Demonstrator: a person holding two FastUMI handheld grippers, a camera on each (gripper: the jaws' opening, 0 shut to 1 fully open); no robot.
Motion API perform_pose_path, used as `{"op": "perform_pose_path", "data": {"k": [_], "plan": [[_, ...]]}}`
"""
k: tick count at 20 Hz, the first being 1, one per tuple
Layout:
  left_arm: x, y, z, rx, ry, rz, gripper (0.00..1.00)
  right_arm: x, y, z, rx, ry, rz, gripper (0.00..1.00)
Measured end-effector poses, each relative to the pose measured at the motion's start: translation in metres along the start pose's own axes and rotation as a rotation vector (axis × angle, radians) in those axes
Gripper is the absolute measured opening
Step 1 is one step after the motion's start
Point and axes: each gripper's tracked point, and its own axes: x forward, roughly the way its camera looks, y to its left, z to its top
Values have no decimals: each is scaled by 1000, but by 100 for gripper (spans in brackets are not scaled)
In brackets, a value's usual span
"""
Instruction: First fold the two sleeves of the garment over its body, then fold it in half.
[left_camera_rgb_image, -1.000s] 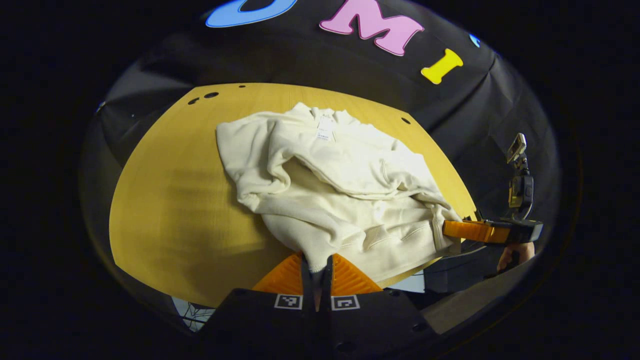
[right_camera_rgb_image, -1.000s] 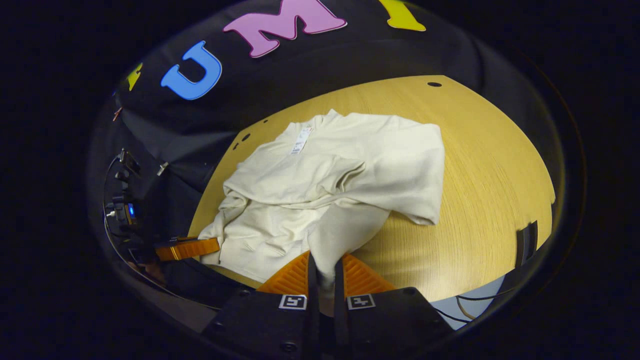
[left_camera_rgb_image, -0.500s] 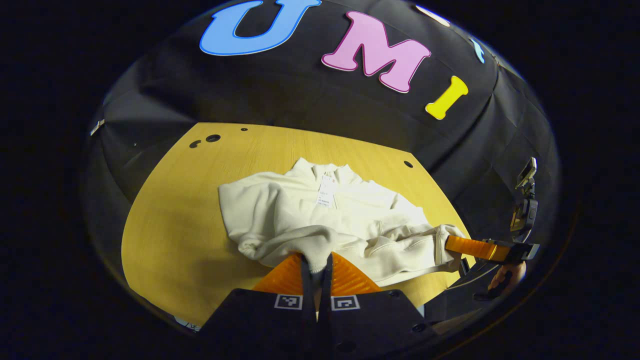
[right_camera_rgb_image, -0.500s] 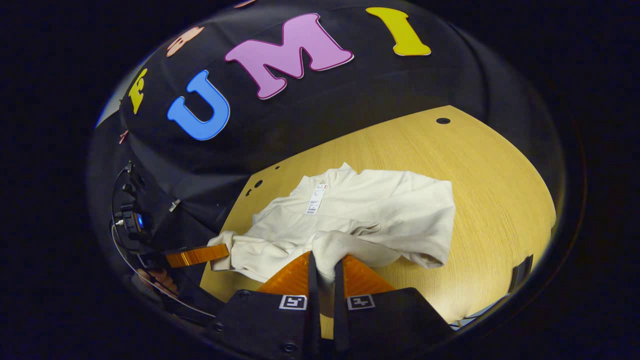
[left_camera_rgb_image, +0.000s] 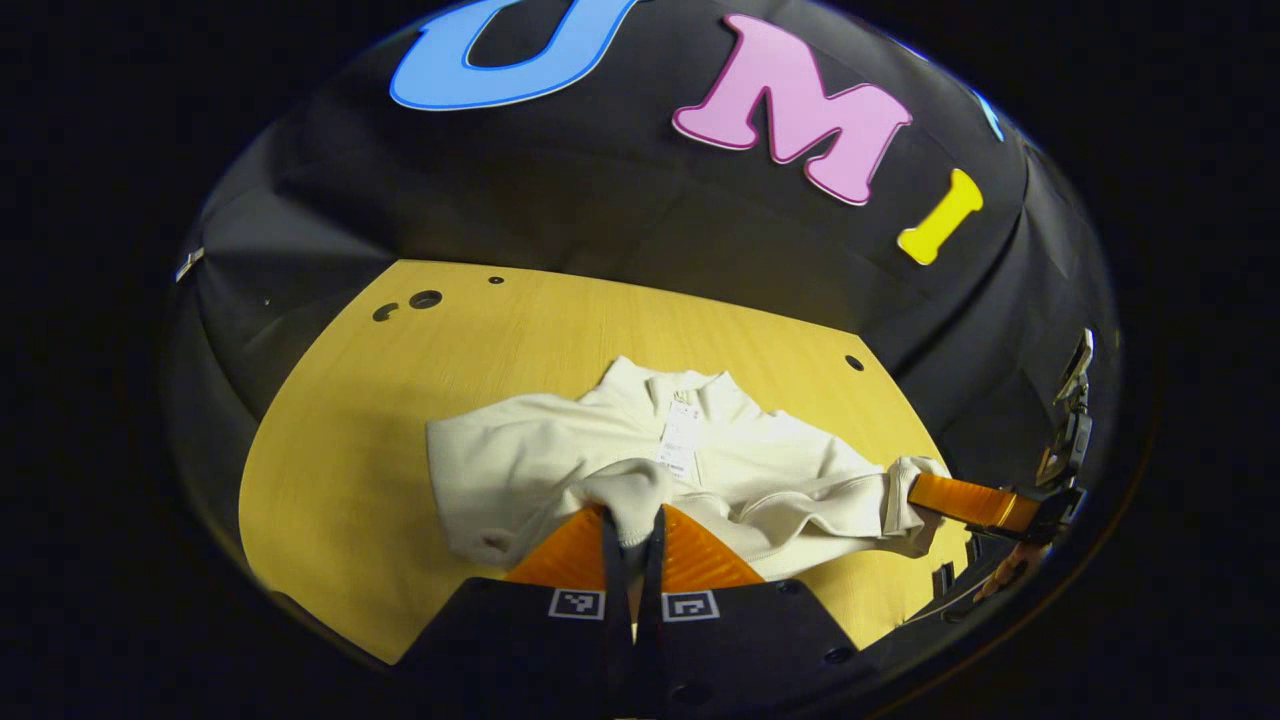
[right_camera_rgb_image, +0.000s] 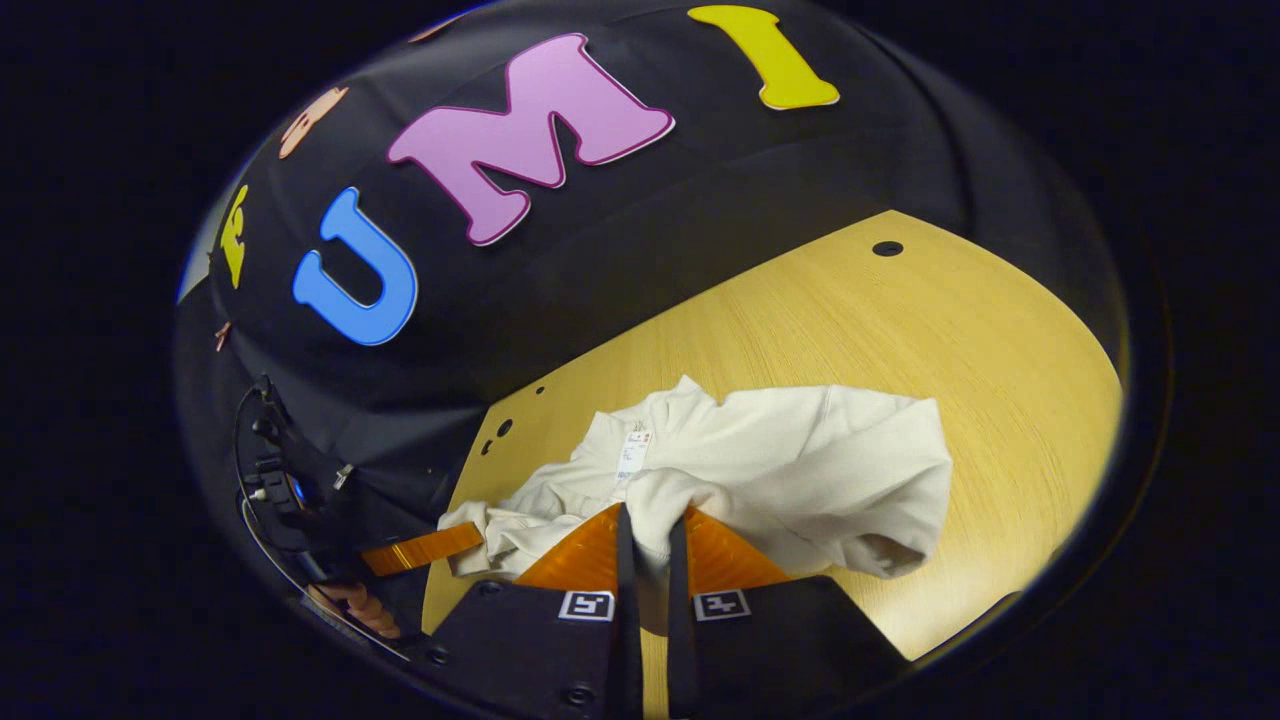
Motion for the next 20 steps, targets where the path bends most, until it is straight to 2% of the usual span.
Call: {"op": "perform_pose_path", "data": {"k": [10, 14, 15, 16, 19, 20], "plan": [[78, 21, -3, -27, 58, 116, 6, 72, -34, -5, -35, 51, -80, 14], [97, 27, -12, -17, 101, 151, 6, 92, -46, -13, -52, 88, -112, 18], [100, 29, -14, -14, 107, 158, 6, 95, -47, -14, -58, 87, -119, 9], [104, 31, -17, -13, 115, 164, 6, 99, -48, -15, -59, 89, -123, 19], [110, 35, -21, -10, 130, 178, 7, 106, -54, -25, -49, 117, -145, 28], [112, 35, -22, -7, 133, 181, 7, 109, -55, -24, -49, 121, -149, 17]]}}
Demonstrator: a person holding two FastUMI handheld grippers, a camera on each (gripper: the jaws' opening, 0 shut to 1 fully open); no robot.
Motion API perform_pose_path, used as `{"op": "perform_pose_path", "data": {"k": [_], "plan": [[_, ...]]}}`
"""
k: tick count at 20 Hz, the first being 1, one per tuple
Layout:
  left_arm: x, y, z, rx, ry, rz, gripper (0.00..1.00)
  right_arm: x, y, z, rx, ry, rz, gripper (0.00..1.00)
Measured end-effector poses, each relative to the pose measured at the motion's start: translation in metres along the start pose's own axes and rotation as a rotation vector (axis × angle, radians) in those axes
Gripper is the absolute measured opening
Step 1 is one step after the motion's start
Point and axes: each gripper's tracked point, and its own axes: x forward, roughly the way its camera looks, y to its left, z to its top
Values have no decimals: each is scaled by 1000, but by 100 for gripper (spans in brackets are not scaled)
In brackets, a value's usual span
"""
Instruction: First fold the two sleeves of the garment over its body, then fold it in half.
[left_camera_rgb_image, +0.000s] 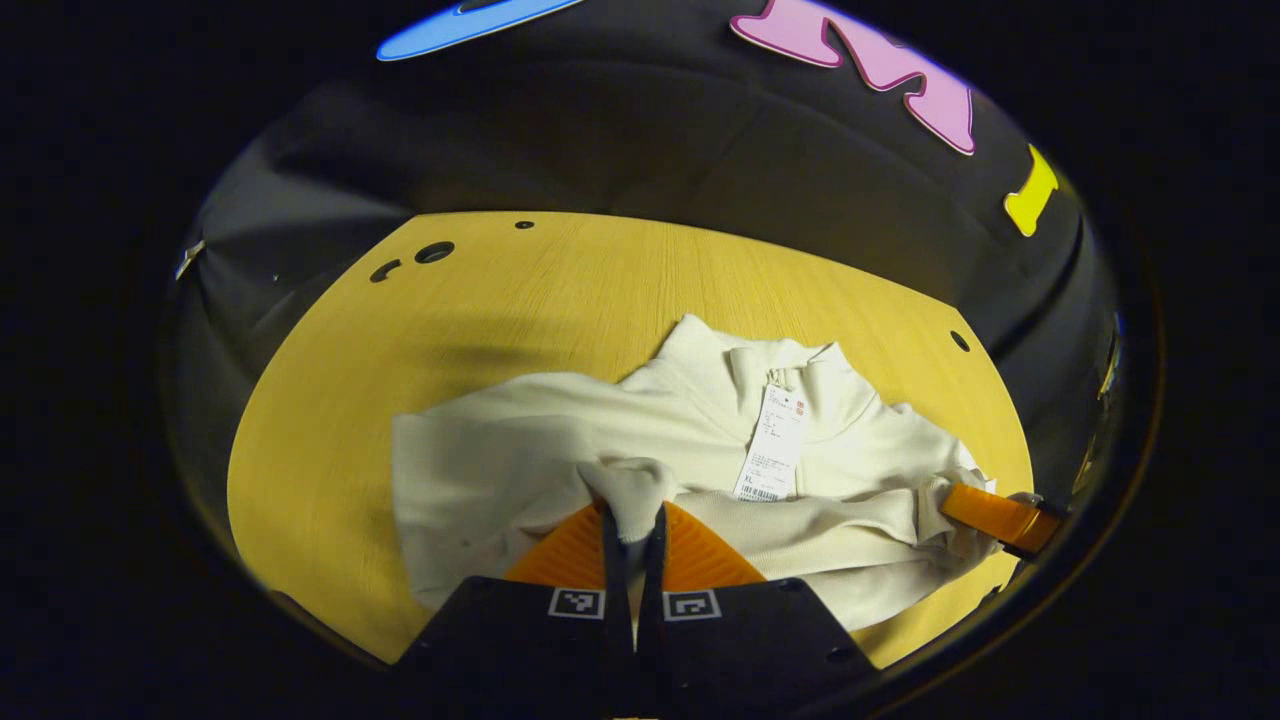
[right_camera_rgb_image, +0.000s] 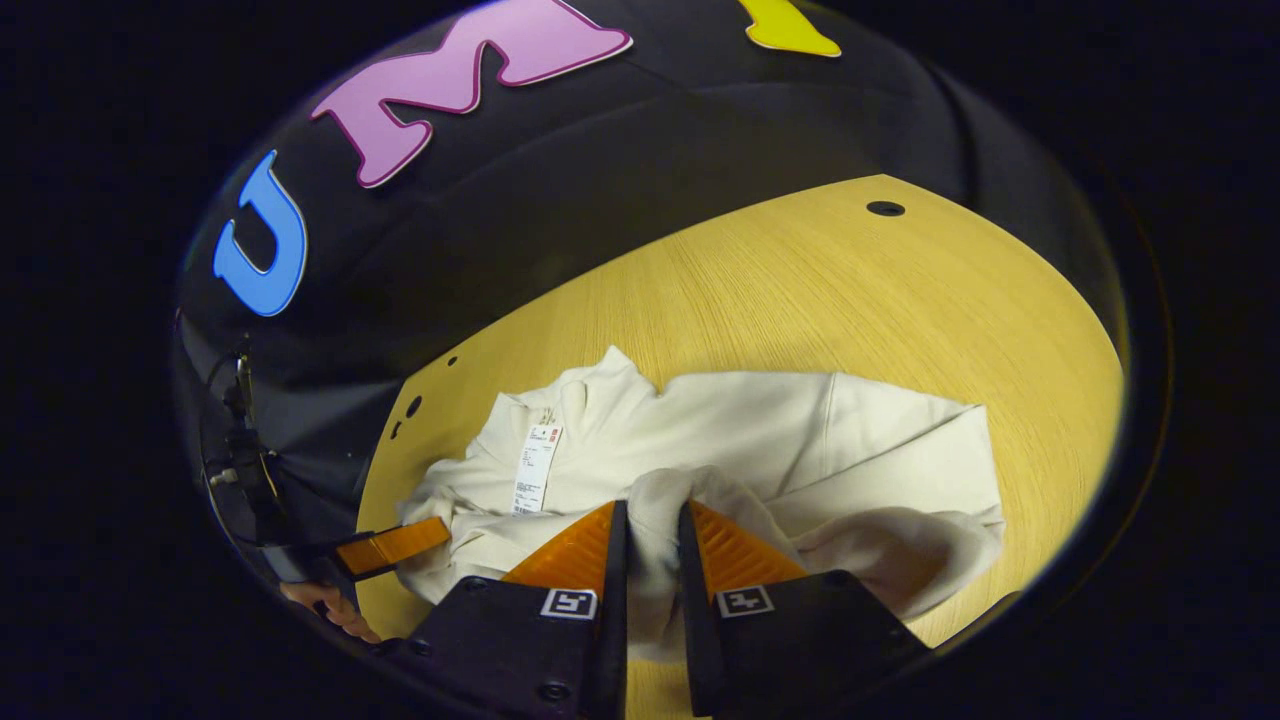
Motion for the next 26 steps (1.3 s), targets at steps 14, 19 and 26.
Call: {"op": "perform_pose_path", "data": {"k": [14, 19, 26], "plan": [[-21, -14, 5, 55, -64, -56, 72, -22, 12, 8, 29, -32, 17, 64], [-52, -10, 12, 99, -149, -37, 83, -50, 13, 18, 11, -81, 35, 82], [-109, -11, 19, 114, -285, -67, 87, -93, 24, 35, -1, -185, 84, 89]]}}
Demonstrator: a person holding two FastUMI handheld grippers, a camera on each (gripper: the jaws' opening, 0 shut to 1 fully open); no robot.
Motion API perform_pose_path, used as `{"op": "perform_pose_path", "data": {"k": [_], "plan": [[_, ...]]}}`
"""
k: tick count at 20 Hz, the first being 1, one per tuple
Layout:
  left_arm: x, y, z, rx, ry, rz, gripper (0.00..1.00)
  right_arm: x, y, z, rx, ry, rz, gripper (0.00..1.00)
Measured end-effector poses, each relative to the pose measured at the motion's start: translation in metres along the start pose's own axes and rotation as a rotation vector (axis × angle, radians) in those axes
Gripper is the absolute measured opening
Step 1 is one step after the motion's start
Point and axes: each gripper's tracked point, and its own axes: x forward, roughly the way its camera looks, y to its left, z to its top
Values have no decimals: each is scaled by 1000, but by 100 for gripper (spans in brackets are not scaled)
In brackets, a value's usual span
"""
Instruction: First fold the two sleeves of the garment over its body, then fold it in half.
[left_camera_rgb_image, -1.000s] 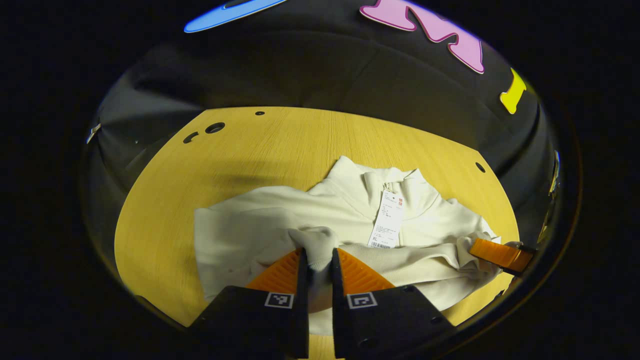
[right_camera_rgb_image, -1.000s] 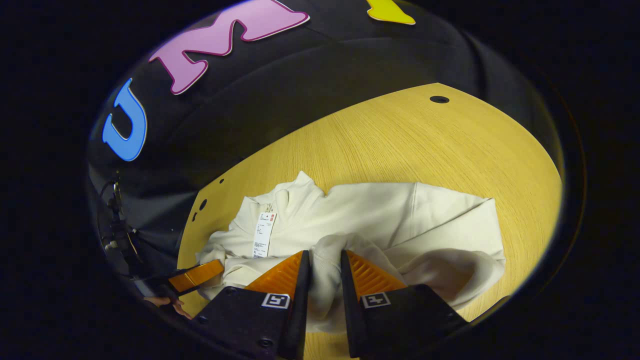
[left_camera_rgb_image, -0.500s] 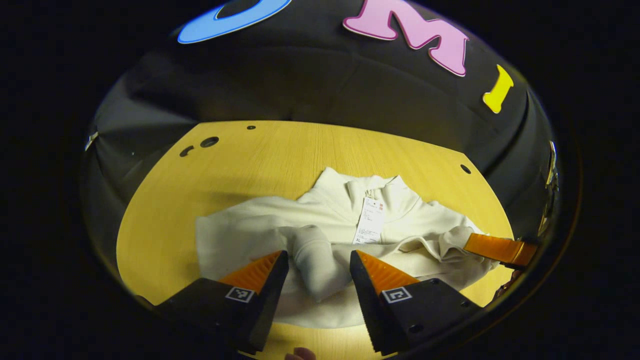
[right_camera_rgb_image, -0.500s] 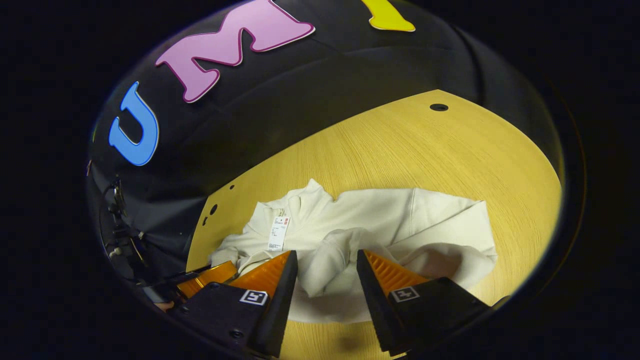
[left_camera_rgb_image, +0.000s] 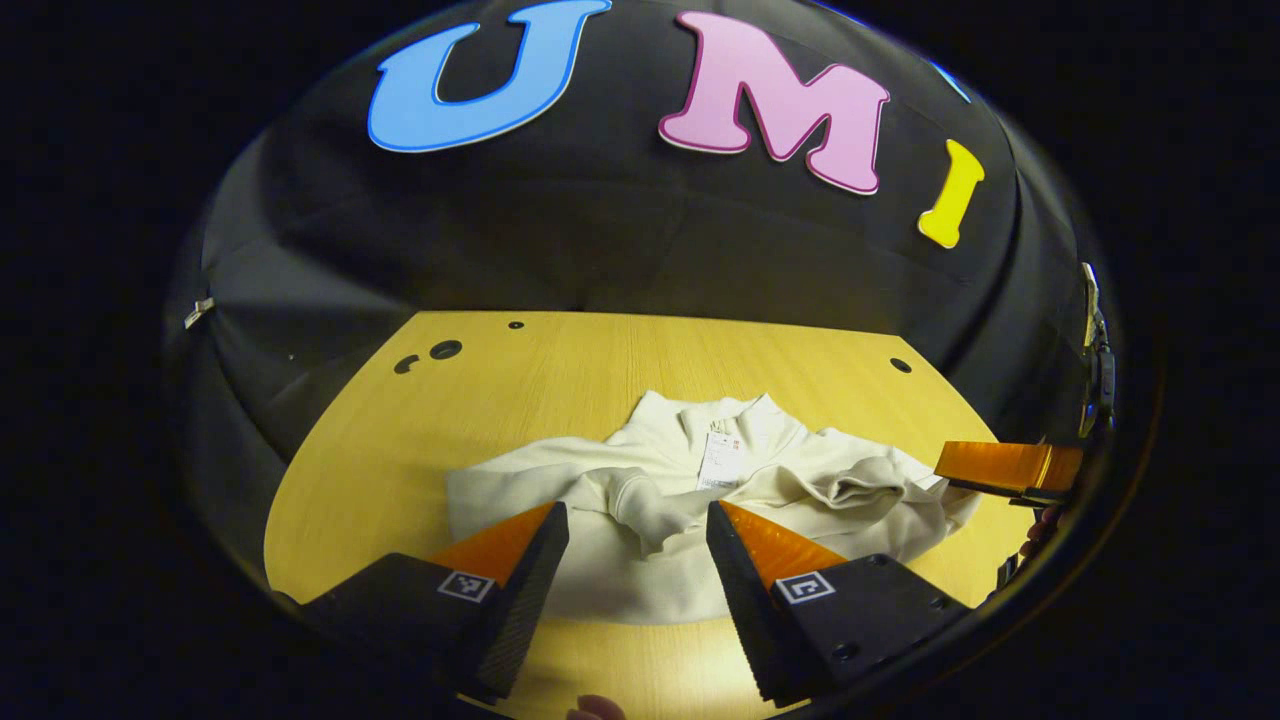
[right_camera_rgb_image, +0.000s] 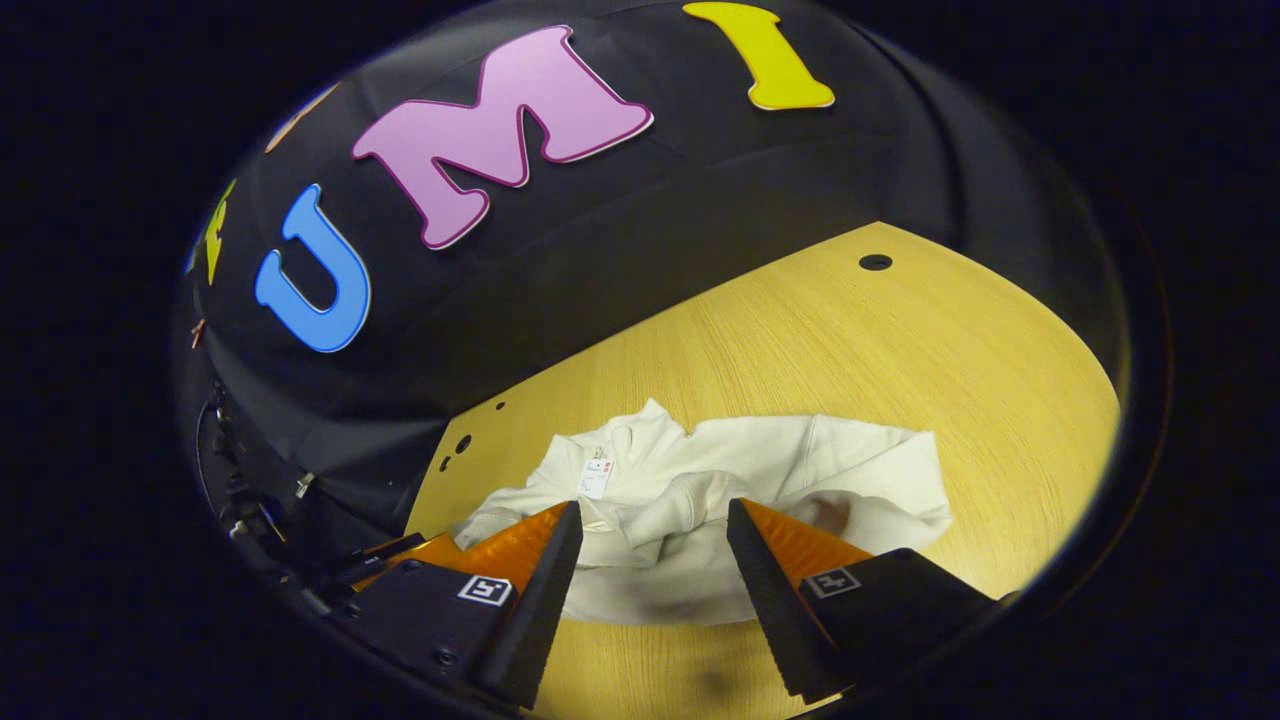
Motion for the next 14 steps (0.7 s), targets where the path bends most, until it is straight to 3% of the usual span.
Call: {"op": "perform_pose_path", "data": {"k": [5, 14], "plan": [[-36, -8, -2, -28, -29, -16, 87, -35, 7, 4, -66, -50, 21, 91], [-89, -31, -14, 16, -74, -18, 87, -97, 5, -1, -150, -70, 79, 92]]}}
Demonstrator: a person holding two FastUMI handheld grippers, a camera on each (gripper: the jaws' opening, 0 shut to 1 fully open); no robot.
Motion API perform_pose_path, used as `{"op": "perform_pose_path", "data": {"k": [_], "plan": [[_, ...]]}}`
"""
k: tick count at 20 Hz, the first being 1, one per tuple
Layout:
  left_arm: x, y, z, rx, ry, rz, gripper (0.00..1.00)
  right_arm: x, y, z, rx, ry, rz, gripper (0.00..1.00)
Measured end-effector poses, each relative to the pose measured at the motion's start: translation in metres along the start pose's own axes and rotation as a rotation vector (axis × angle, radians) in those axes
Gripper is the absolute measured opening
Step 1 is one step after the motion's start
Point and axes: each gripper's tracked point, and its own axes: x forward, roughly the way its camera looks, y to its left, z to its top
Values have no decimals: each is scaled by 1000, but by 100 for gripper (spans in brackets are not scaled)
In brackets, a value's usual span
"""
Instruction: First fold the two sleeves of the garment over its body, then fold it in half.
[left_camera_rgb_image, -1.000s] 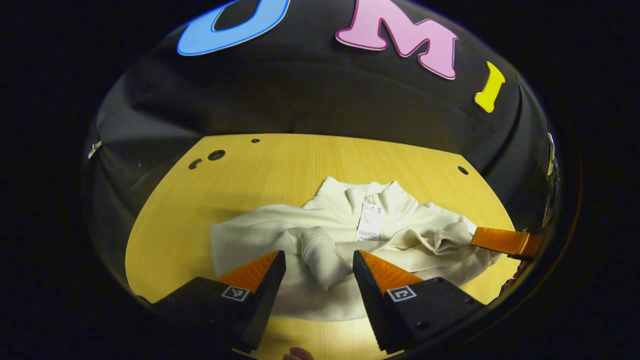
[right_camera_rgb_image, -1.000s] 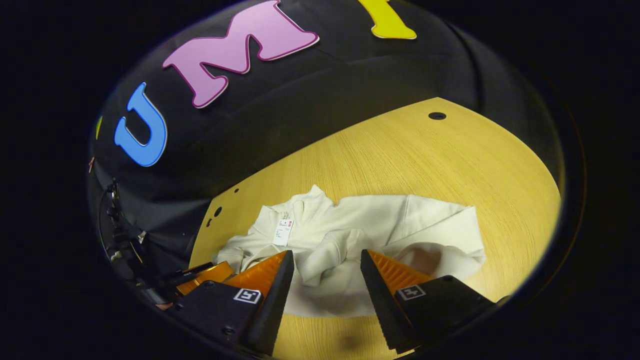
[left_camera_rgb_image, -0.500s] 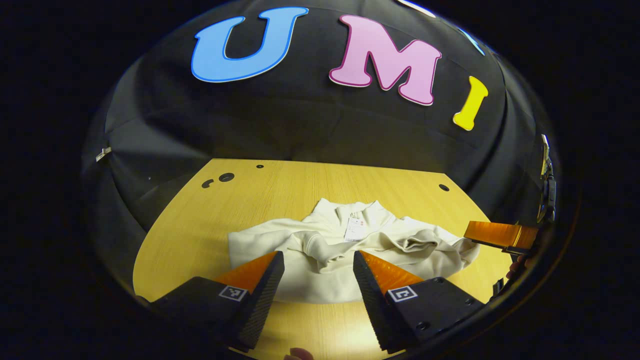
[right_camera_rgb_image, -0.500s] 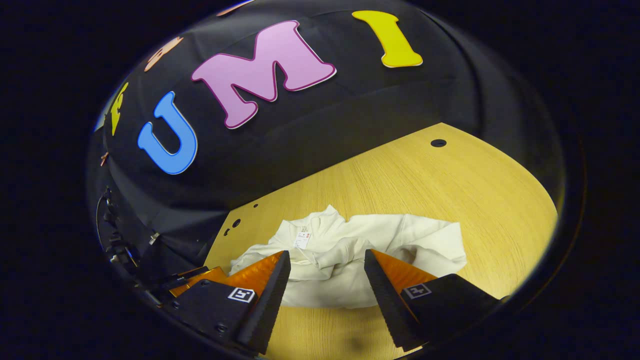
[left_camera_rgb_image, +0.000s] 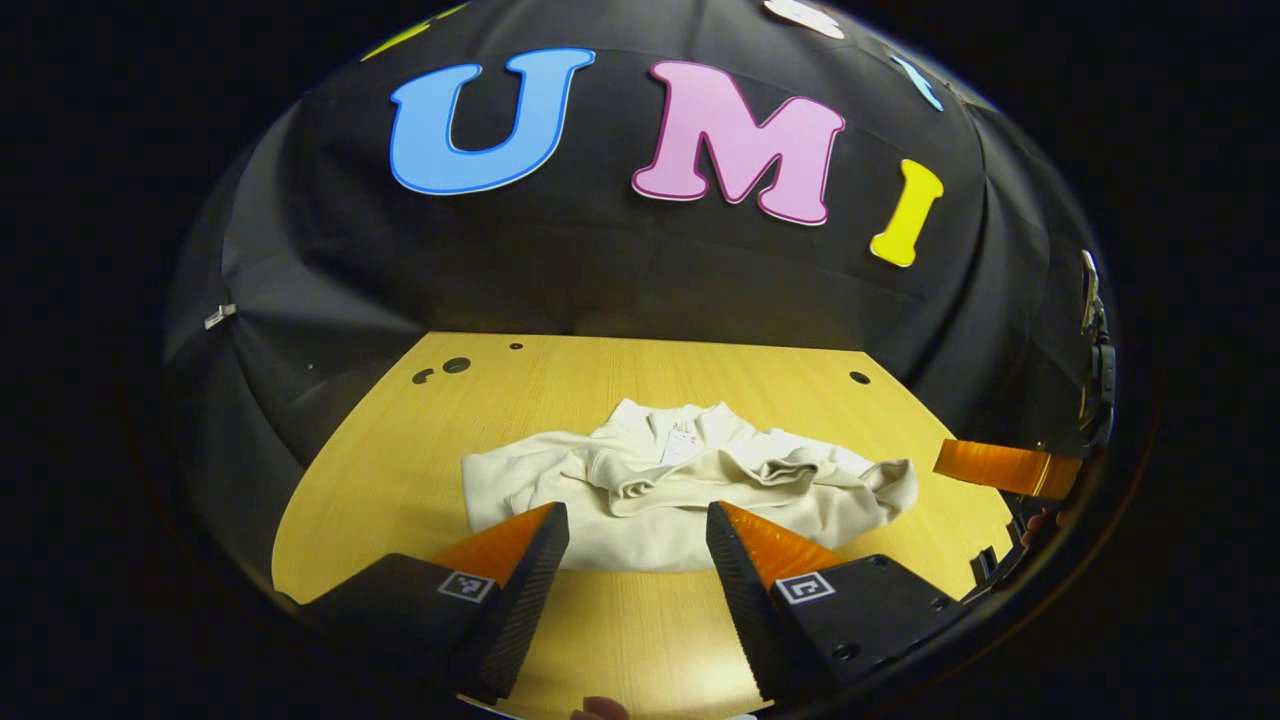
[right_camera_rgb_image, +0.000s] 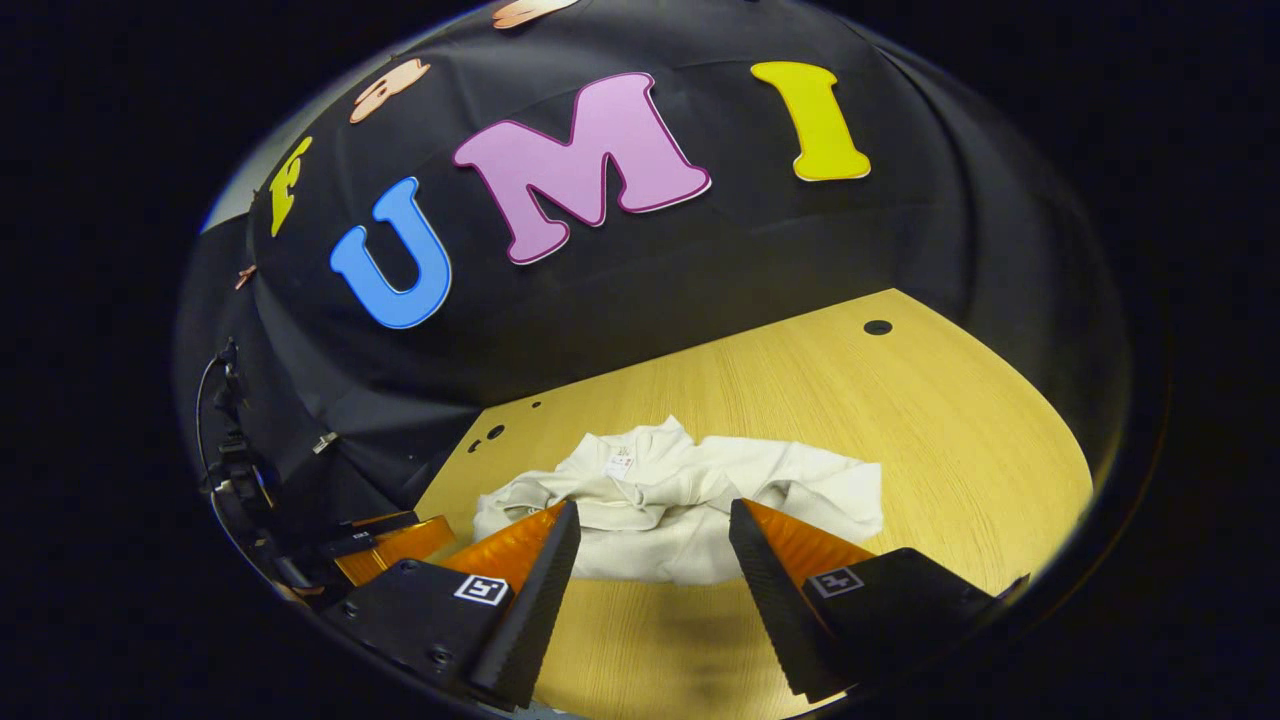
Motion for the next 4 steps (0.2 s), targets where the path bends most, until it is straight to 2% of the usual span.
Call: {"op": "perform_pose_path", "data": {"k": [4], "plan": [[-19, -10, -4, -25, -8, -1, 87, -16, 2, -6, -5, 9, 31, 92]]}}
